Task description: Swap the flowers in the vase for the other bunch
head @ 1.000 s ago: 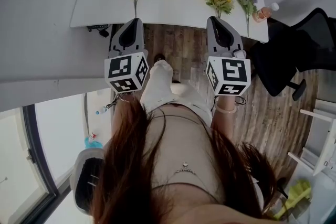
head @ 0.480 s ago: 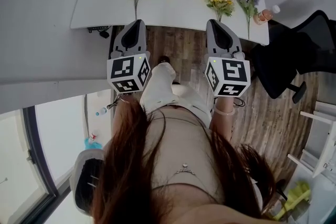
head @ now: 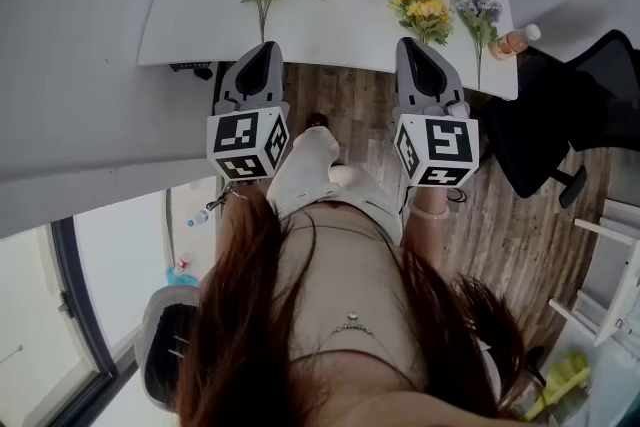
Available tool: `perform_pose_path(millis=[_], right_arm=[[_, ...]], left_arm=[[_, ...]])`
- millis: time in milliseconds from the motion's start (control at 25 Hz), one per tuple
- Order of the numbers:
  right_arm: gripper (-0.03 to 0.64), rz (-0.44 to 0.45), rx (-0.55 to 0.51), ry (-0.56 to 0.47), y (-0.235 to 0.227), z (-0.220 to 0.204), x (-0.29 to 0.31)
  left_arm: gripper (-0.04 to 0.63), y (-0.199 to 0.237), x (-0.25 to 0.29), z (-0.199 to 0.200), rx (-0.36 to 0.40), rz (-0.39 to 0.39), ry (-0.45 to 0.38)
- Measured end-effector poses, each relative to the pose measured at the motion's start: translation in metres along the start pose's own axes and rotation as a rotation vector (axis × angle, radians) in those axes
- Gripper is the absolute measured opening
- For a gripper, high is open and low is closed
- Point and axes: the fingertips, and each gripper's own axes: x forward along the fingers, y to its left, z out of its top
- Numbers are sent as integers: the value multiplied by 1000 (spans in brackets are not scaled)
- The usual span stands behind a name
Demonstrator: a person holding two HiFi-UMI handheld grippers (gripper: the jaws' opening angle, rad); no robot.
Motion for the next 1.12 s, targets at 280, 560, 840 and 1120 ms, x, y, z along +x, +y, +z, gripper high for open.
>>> perform_pose_path(millis=[280,560,840,1120], right_arm=[[27,25,-13,-21,-17,14,32],[28,-3,-13,-12,-43,27,67],[31,-69,3,40,-61,24,111],[89,-193,30,81,-92,18,124]], left_arm=[[5,12,33,16,-9,1,1],[5,30,73,26,-18,-25,-1],[5,47,128,35,-15,-107,-4],[5,37,175,38,4,-247,16]])
